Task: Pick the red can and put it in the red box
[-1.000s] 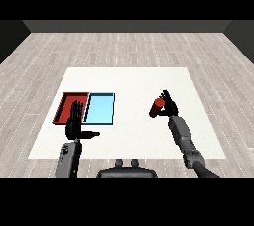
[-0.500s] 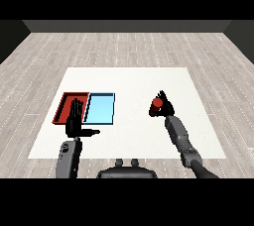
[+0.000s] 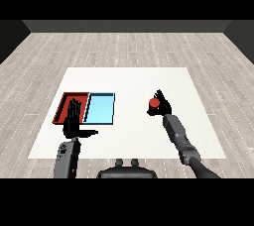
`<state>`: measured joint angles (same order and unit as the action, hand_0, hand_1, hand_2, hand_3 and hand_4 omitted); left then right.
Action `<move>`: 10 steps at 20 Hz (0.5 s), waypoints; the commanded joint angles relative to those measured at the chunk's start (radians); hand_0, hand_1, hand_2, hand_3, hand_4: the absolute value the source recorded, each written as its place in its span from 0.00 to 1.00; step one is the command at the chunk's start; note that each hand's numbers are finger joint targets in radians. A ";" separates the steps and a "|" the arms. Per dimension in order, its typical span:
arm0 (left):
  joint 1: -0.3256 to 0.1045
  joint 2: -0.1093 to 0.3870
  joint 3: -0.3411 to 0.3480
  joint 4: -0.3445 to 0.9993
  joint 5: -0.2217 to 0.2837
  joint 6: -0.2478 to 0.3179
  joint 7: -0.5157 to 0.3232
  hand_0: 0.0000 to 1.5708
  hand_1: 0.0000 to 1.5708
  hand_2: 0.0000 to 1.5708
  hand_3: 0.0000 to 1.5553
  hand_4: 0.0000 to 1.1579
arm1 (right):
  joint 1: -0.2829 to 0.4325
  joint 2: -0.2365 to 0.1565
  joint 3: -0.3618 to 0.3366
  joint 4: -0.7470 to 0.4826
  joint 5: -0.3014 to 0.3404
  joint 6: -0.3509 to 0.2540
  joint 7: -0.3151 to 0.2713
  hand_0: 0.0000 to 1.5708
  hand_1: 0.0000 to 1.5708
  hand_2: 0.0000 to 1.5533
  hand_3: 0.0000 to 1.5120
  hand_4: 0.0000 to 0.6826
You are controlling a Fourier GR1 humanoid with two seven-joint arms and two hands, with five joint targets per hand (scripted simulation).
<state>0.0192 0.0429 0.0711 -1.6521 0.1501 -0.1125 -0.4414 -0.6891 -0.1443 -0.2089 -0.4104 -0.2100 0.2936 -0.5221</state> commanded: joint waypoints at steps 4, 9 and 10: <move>-0.005 -0.008 -0.020 0.009 -0.031 0.004 -0.030 0.00 0.00 0.00 0.00 0.00 | -0.056 0.007 -0.020 0.101 0.006 -0.033 -0.007 0.00 0.00 0.00 0.00 0.00; -0.020 -0.007 -0.003 0.033 -0.007 0.003 -0.017 0.00 0.00 0.00 0.00 0.00 | -0.054 0.026 0.005 0.118 0.059 -0.158 -0.058 0.97 0.97 0.97 0.97 0.72; -0.024 -0.038 -0.032 0.044 -0.056 0.047 -0.039 0.00 0.00 0.00 0.00 0.00 | -0.032 -0.005 0.015 0.080 0.060 -0.129 -0.015 0.97 0.97 0.97 0.97 0.72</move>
<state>0.0004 0.0261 0.0593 -1.6118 0.1256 -0.0979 -0.4736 -0.7387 -0.1418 -0.2104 -0.3192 -0.1729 0.1939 -0.5394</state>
